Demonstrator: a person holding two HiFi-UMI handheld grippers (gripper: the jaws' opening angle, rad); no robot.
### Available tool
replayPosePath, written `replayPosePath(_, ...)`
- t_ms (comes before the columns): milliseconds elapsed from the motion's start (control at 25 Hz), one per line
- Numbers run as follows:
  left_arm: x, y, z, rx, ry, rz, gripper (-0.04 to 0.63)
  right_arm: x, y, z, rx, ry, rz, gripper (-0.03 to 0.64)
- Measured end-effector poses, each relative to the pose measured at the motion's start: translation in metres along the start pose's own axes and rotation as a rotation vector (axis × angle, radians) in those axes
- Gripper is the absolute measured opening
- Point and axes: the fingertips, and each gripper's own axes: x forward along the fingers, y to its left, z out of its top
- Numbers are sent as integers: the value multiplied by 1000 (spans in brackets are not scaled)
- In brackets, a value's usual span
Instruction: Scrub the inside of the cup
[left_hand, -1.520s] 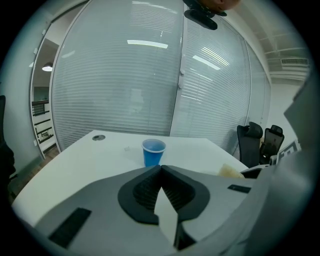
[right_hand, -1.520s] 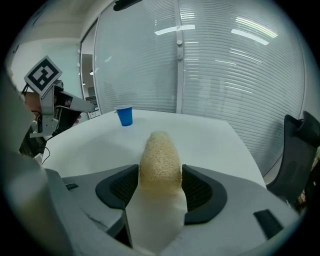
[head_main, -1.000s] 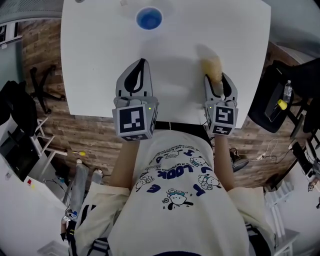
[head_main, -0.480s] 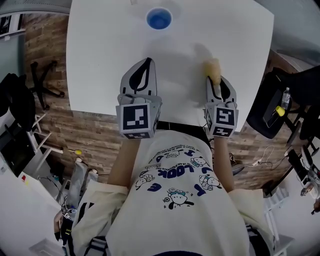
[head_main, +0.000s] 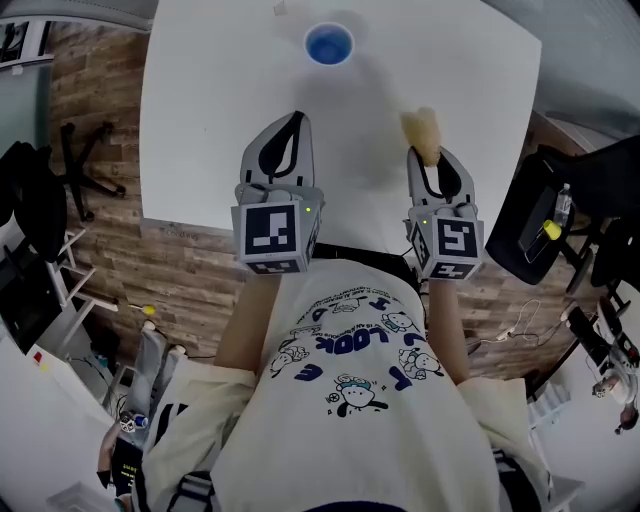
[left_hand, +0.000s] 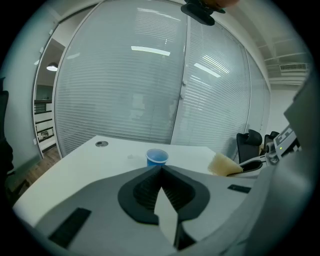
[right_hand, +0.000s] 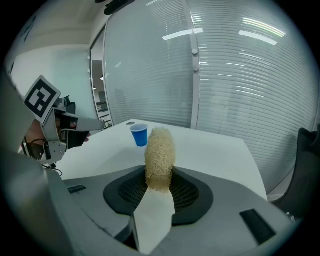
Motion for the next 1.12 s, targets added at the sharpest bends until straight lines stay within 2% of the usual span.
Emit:
replayPosePath(320,-2,4,17,-4,-49,-11,32,5,4,46,-30,-70,27,132)
replayPosePath(640,1,12,19,-6,-52,-17,34,19,7,85,-40,-112,45,132)
replayPosePath(720,3,13,18,-12,-48,-29,95,22,7,95,-48,-128,47,132)
replayPosePath(1120,26,15,2,18,35,-132,179,45,-1,125,-62,-152,42,132)
